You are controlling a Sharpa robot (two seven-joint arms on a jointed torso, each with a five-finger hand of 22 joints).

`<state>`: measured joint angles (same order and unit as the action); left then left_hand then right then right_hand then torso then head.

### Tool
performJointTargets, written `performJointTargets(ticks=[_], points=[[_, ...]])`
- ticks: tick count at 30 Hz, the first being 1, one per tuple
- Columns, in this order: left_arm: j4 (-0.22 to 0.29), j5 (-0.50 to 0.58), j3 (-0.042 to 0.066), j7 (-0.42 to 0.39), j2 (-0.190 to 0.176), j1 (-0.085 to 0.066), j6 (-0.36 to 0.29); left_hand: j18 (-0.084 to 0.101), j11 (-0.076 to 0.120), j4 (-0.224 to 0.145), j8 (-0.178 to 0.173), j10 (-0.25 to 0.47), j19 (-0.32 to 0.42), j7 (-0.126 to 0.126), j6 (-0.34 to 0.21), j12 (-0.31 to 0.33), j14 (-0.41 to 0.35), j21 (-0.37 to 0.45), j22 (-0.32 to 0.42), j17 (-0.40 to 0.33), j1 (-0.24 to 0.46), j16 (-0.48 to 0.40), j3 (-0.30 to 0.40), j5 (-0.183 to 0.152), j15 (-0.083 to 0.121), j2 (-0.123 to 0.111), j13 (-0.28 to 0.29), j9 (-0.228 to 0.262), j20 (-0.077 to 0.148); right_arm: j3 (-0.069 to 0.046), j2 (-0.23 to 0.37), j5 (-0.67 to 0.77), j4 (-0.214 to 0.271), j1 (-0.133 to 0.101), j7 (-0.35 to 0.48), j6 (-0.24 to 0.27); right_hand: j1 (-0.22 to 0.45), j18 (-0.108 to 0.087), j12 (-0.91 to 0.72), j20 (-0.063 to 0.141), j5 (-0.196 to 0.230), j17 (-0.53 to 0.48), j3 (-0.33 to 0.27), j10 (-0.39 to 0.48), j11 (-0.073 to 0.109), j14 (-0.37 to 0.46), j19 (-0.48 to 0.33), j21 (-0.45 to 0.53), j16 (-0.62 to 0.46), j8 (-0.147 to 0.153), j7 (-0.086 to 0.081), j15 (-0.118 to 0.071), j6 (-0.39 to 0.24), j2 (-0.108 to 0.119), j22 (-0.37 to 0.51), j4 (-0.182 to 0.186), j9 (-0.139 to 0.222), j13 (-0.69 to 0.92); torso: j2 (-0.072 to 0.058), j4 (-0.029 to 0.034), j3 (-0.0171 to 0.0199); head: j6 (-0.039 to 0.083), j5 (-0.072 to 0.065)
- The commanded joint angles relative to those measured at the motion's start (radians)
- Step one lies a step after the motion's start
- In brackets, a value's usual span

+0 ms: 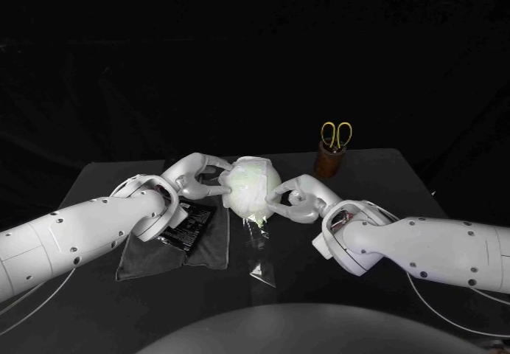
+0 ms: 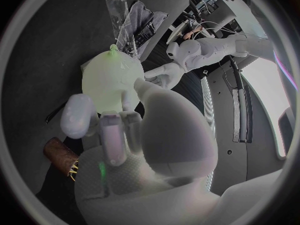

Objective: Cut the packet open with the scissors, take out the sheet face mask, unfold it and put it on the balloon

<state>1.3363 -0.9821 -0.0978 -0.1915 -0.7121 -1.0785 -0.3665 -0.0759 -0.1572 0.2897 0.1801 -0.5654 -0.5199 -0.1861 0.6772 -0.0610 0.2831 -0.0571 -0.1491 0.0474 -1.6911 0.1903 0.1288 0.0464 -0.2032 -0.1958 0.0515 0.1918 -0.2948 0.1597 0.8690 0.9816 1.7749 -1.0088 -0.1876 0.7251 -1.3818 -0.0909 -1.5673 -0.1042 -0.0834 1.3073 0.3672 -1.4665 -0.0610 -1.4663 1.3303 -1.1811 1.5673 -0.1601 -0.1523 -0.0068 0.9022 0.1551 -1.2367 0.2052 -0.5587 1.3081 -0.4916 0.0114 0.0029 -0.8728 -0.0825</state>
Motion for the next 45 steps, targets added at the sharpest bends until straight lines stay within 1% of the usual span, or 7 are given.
performJointTargets(ticks=[1,4,7,15,22,40,45], points=[[-0.009,-0.012,0.001,0.005,0.01,-0.001,0.028,0.015,-0.001,-0.001,0.004,-0.001,-0.004,-0.004,0.005,0.006,0.008,-0.002,0.002,0.002,-0.005,-0.004,0.008,0.002,0.004,0.012,0.001,0.001,0.001,0.0,-0.005,0.025,-0.003,0.001,-0.007,-0.029,-0.012,-0.006,-0.003,-0.001,-0.004,0.264,-0.002,-0.104,-0.008,-0.105,-0.003,0.006,0.003,0.004,-0.001,0.008,0.007,0.0,-0.001,-0.006,0.001,0.263,0.0,0.0,0.0003,0.0,-0.001],[-0.022,-0.014,0.002,0.006,0.021,0.0,0.033,0.015,-0.002,-0.001,0.004,-0.002,-0.004,-0.004,0.005,0.006,0.01,-0.002,0.002,0.002,-0.006,-0.004,0.01,0.002,0.004,0.013,0.0,0.001,0.001,0.0,-0.011,0.026,-0.007,0.001,-0.005,-0.027,-0.015,-0.006,-0.003,-0.001,-0.005,0.264,0.0,-0.104,-0.007,-0.105,-0.002,0.005,0.003,0.005,-0.001,0.008,0.009,-0.001,-0.002,-0.009,0.002,0.263,0.0,-0.0006,0.0002,0.0,-0.002],[-0.029,-0.016,0.002,0.008,0.026,0.0,0.038,0.015,-0.011,-0.001,-0.004,0.009,-0.004,-0.015,-0.018,0.011,0.014,-0.002,0.005,0.002,-0.008,-0.006,0.014,0.002,0.002,0.01,-0.001,-0.005,0.002,0.0,-0.015,0.026,-0.009,0.001,-0.005,-0.028,-0.016,-0.006,-0.003,-0.001,-0.006,0.264,0.001,-0.104,-0.007,-0.105,-0.003,0.006,0.003,0.006,0.0,0.008,0.009,-0.002,-0.001,-0.01,0.003,0.263,0.0,-0.0015,0.0004,0.0,-0.001],[-0.038,-0.017,0.002,0.017,0.028,-0.001,0.049,0.015,-0.012,-0.001,-0.004,0.007,-0.005,-0.017,-0.016,0.011,0.016,-0.002,0.006,0.003,-0.01,-0.007,0.018,0.003,0.0,0.01,-0.001,-0.004,0.002,0.0,-0.024,0.038,-0.018,0.001,-0.012,-0.045,-0.019,-0.006,-0.003,-0.001,-0.007,0.264,0.003,-0.104,-0.007,-0.105,-0.003,0.006,0.003,0.007,0.0,0.008,0.011,-0.002,-0.002,-0.014,0.004,0.263,0.001,-0.0002,0.0009,0.0,-0.002],[-0.039,-0.018,0.002,0.025,0.029,-0.001,0.059,0.015,-0.012,-0.001,-0.002,0.004,-0.005,-0.016,-0.011,0.011,0.016,-0.002,0.006,0.003,-0.01,-0.007,0.019,0.002,-0.001,0.01,-0.001,-0.003,0.002,0.0,-0.028,0.055,-0.023,0.001,-0.02,-0.057,-0.021,-0.007,-0.003,-0.001,-0.007,0.264,0.004,-0.104,-0.007,-0.105,-0.003,0.007,0.003,0.008,0.0,0.008,0.011,-0.002,-0.001,-0.015,0.005,0.263,0.0,0.0004,0.0,0.0,-0.002],[-0.039,-0.012,0.002,0.039,0.029,-0.001,0.064,0.015,-0.011,0.0,-0.001,0.001,-0.007,-0.015,-0.008,0.01,0.018,-0.003,0.006,0.003,-0.008,-0.007,0.022,0.002,-0.001,0.011,-0.001,-0.002,0.002,0.0,-0.042,0.103,-0.019,0.001,-0.033,-0.089,-0.023,-0.01,-0.003,0.0,-0.012,0.264,0.016,-0.104,-0.005,-0.105,-0.012,0.019,0.003,0.013,0.002,0.006,0.026,-0.008,0.006,-0.024,0.016,0.263,0.0,-0.0004,0.0001,0.0,-0.008],[-0.038,-0.008,0.002,0.039,0.028,-0.001,0.064,0.015,-0.011,0.0,0.0,-0.001,-0.009,-0.015,-0.006,0.01,0.02,-0.003,0.006,0.003,-0.007,-0.007,0.022,0.002,-0.001,0.011,0.0,-0.001,0.001,0.0,-0.047,0.118,-0.022,0.001,-0.05,-0.078,-0.013,-0.01,-0.003,-0.001,-0.014,0.264,0.018,-0.104,-0.01,-0.105,-0.016,0.024,0.003,0.038,-0.006,0.009,0.005,0.0,0.008,-0.027,0.037,0.263,0.0,0.0013,0.0009,0.0,-0.007]])
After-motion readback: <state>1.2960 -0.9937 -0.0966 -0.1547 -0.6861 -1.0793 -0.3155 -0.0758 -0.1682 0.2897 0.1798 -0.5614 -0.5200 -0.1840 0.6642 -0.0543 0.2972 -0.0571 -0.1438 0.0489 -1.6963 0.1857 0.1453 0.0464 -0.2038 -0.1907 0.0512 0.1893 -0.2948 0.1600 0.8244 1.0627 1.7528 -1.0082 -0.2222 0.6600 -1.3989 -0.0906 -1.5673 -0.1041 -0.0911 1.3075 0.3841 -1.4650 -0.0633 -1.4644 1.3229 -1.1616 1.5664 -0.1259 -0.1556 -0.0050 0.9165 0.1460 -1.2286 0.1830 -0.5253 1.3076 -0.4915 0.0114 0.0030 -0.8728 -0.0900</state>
